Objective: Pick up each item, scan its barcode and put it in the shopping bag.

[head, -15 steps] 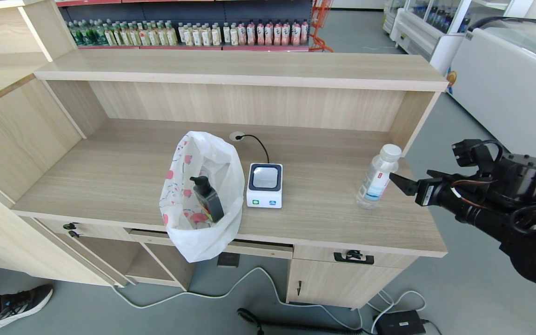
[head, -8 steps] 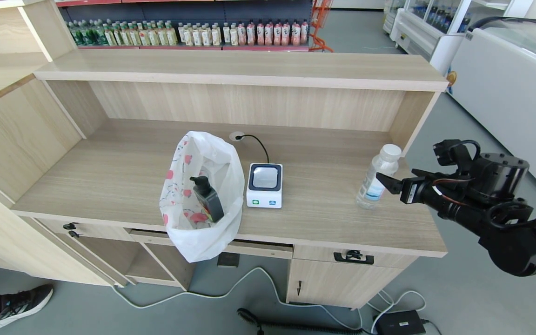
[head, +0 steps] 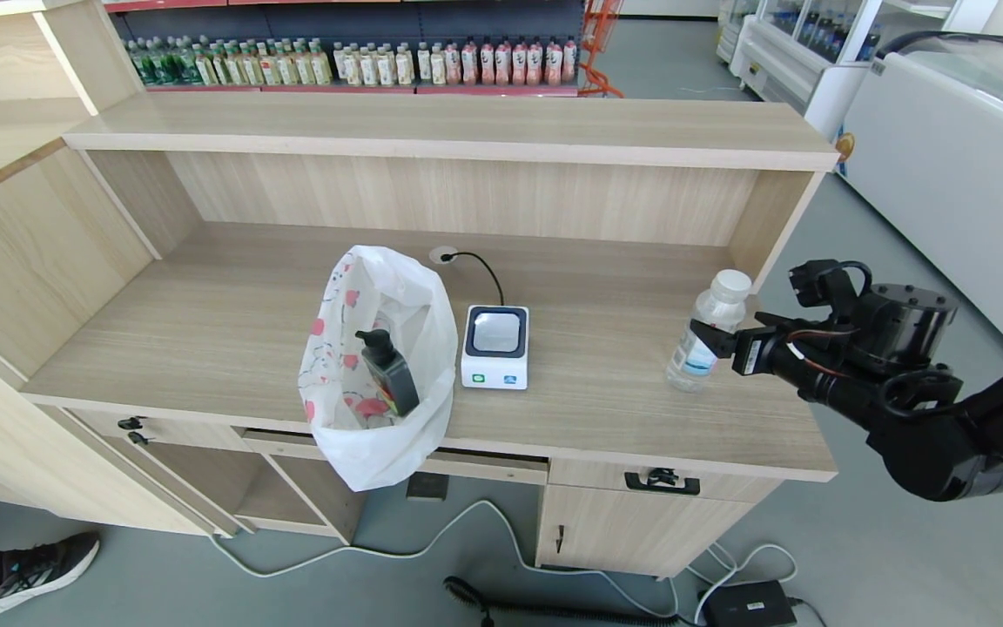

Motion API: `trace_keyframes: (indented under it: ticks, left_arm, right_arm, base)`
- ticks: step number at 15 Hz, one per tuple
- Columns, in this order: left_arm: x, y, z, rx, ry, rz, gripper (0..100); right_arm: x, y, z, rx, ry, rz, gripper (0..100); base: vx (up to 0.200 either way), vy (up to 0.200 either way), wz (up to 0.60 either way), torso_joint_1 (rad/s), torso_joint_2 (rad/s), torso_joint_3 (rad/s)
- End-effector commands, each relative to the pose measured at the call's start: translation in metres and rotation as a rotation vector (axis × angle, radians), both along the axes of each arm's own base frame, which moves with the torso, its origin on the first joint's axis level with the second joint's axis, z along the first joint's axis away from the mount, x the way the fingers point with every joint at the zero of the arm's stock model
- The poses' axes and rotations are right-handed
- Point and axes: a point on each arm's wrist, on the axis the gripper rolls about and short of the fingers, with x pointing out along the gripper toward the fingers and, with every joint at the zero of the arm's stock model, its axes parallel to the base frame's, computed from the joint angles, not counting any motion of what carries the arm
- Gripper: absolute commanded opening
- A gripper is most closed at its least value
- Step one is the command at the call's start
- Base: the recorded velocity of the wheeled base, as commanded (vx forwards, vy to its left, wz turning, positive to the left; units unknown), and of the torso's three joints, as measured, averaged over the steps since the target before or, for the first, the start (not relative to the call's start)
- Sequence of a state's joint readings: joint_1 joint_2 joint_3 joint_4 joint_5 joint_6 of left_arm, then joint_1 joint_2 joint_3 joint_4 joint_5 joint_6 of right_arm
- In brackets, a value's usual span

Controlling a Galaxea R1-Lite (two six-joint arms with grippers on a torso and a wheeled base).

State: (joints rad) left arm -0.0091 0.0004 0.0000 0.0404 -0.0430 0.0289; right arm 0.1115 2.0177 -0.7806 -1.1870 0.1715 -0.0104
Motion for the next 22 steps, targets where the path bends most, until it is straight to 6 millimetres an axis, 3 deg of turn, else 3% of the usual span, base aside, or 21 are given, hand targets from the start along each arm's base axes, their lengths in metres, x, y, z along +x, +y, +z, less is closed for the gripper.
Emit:
trace_keyframes:
  ticks: [1, 22]
  left_arm:
    - [0.000, 0.000, 0.000, 0.000, -0.001, 0.000, 100]
    - [0.000, 0.000, 0.000, 0.000, 0.001, 0.000, 100]
  right_arm:
    - [0.005, 0.001, -0.007, -0.002, 0.016, 0.002, 100]
    - [0.040, 0.023, -0.022, 0.006, -0.014, 0.068, 100]
  base:
    - [0.000, 0.000, 0.00, 0.000, 0.00, 0.000]
    - [0.000, 0.000, 0.00, 0.000, 0.00, 0.000]
